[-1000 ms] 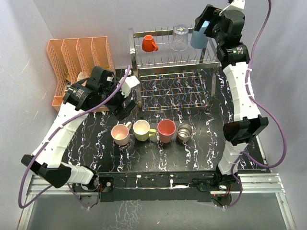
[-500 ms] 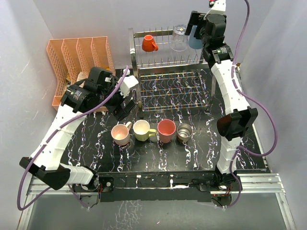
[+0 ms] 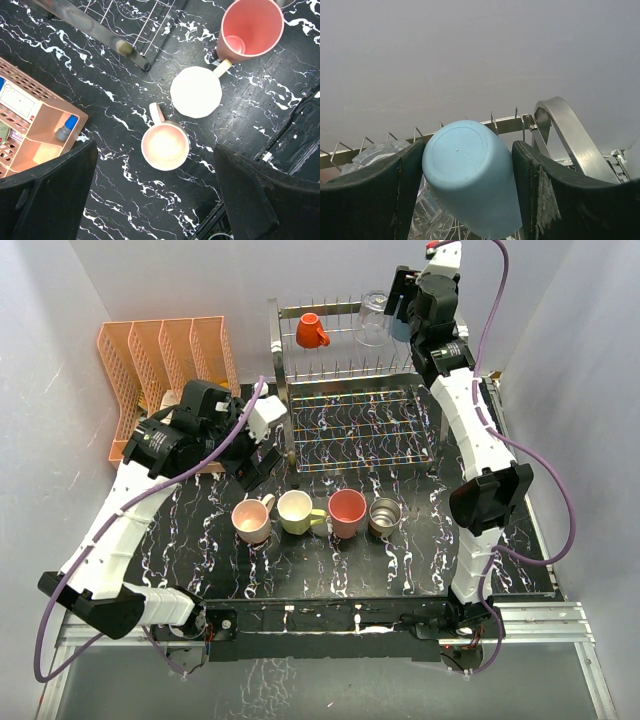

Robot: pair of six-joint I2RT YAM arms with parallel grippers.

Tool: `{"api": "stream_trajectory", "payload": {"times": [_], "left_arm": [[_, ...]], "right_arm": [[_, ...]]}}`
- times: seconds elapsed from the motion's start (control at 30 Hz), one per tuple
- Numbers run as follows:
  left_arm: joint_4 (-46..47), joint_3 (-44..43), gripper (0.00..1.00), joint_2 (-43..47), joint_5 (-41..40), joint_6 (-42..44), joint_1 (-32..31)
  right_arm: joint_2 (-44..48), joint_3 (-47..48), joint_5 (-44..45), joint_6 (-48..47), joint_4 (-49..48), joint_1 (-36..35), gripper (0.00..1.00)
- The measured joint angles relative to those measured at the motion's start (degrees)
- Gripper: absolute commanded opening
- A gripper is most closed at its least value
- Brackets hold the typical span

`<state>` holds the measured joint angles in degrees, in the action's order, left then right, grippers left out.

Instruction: Unload the cups from the dish rack

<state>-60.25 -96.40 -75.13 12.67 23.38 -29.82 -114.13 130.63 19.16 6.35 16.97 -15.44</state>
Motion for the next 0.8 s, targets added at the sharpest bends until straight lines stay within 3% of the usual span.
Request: {"api": "stream_trajectory", "payload": {"times": [0.27, 0.8], "left_arm": [[0.28, 0.63, 0.97, 0.9, 0.0, -0.09, 0.0], [1.01, 1.75, 0.97, 1.86, -0.2, -0.07, 0.0]], "right_arm": [[2.21, -3.48, -1.18, 1.64, -1.31, 0.46, 0.75], [4.81, -4.07, -16.85, 10.36, 3.08, 4.22, 0.79]]}}
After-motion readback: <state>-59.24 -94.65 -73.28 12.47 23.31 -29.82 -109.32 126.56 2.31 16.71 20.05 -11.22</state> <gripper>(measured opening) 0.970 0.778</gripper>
